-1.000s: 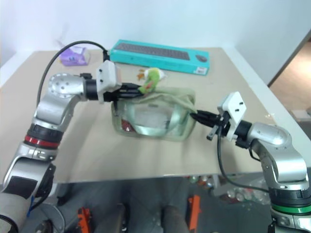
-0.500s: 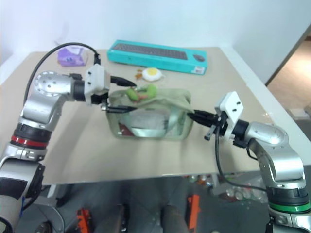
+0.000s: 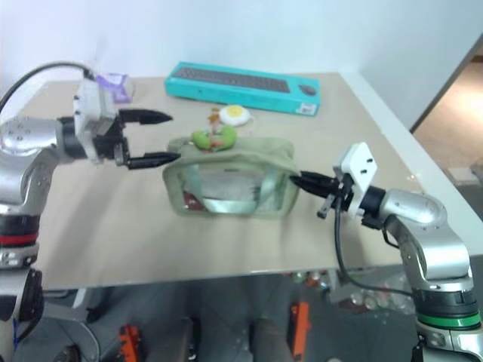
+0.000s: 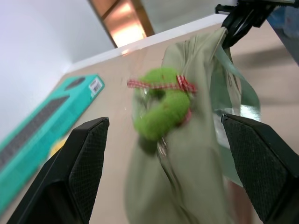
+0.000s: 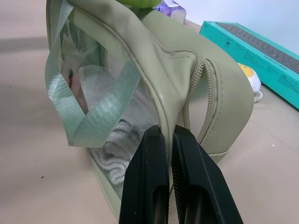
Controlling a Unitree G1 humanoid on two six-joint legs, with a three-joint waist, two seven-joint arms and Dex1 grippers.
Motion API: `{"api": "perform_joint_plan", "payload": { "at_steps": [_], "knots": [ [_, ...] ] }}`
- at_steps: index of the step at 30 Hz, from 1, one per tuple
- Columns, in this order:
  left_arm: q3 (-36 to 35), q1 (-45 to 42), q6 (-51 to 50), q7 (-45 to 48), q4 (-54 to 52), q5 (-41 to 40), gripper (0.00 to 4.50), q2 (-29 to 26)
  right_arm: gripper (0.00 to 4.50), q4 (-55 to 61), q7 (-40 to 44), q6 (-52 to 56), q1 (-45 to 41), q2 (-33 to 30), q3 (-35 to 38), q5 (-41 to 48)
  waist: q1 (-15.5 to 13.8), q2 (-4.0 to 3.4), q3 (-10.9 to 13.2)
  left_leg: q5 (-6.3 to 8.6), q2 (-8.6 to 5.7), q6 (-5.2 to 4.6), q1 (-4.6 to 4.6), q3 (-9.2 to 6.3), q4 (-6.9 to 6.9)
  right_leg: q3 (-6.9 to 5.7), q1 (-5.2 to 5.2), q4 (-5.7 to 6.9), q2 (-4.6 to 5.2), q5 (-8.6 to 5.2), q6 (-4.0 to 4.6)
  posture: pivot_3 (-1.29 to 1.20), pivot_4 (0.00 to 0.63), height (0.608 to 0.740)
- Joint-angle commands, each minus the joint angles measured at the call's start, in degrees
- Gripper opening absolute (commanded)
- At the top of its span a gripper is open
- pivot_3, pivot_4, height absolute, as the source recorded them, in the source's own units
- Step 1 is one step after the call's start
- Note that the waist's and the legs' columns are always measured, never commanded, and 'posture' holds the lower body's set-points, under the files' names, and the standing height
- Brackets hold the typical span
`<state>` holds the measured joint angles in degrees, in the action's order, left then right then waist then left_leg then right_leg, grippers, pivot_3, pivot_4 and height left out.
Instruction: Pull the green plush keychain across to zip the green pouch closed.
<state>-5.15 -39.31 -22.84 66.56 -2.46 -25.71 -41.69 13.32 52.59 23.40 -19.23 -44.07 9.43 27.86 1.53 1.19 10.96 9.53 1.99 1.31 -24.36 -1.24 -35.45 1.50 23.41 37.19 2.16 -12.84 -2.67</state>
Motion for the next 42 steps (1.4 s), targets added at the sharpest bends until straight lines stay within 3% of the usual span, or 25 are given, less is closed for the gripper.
{"api": "perform_joint_plan", "payload": {
  "at_steps": [1, 8, 19, 23, 31, 37, 42],
  "knots": [
    [-4.64, 6.41, -5.10, -4.08, -9.25, -4.05, 4.00, -1.43, 0.00, -0.09, 0.57, -1.16, -1.16, -0.32, 0.78, 0.07, -0.04, 0.00, 0.00, 0.00, 0.00, 0.00, 0.01, 0.00, -0.01, 0.00, -0.02, 0.00, 0.00, 0.00, 0.00, 0.00, 0.150, 0.740],
    [-6.39, 18.58, -7.50, -15.49, -17.50, -5.31, 4.00, 4.35, 0.00, -1.18, 0.65, -1.62, -2.36, 0.20, -0.31, -0.08, -0.33, 0.01, 0.00, -0.02, 0.02, 0.03, 0.12, 0.06, -0.04, 0.03, -0.11, -0.01, 0.02, -0.06, 0.30, 0.00, 0.150, 0.740],
    [-2.87, 18.43, -2.04, -22.35, -15.21, -1.11, 4.00, 9.86, 0.00, -1.77, 1.14, -1.68, -3.03, 0.30, -0.58, -0.38, -0.32, 0.02, 0.00, -0.03, 0.14, 0.05, 0.11, 0.06, -0.05, 0.06, -0.06, -0.01, -0.17, 0.03, 0.38, 0.00, 0.150, 0.740],
    [-2.08, 18.11, -1.45, -22.71, -14.75, -1.39, 2.89, 10.51, 0.00, -1.61, 1.09, -1.63, -2.86, 0.43, -0.55, -0.54, -0.33, 0.02, 0.00, -0.03, 0.14, 0.05, 0.11, 0.05, -0.04, 0.06, -0.06, -0.01, -0.18, 0.03, 0.39, 0.00, 0.150, 0.740],
    [-2.16, 18.40, -0.34, -22.67, -14.66, -1.46, 0.07, 10.75, 0.00, -0.44, 1.28, -1.21, -1.59, 0.02, 0.14, -0.31, -0.33, 0.02, 0.00, -0.03, 0.15, 0.05, 0.12, 0.07, -0.05, 0.08, -0.05, -0.01, -0.19, 0.03, 0.40, 0.00, 0.150, 0.740],
    [-1.86, 18.73, -0.60, -21.44, -14.50, -1.50, 0.07, 9.95, 0.00, 0.15, 3.25, 1.52, -1.30, -1.10, 0.35, 1.89, -0.33, 0.02, 0.00, -0.03, 0.17, 0.05, 0.12, 0.07, -0.05, 0.08, -0.05, -0.01, -0.21, 0.03, 0.41, 0.00, 0.150, 0.740],
    [-1.62, 18.80, -0.60, -20.73, -14.20, -1.25, 0.00, 9.68, 1.68, 1.43, 5.46, 3.36, -1.33, -3.11, 0.87, 3.54, -0.34, 0.02, 0.00, -0.03, 0.17, 0.05, 0.12, 0.07, -0.05, 0.08, -0.05, -0.01, -0.21, 0.03, 0.42, 0.00, 0.150, 0.740]
  ]
}}
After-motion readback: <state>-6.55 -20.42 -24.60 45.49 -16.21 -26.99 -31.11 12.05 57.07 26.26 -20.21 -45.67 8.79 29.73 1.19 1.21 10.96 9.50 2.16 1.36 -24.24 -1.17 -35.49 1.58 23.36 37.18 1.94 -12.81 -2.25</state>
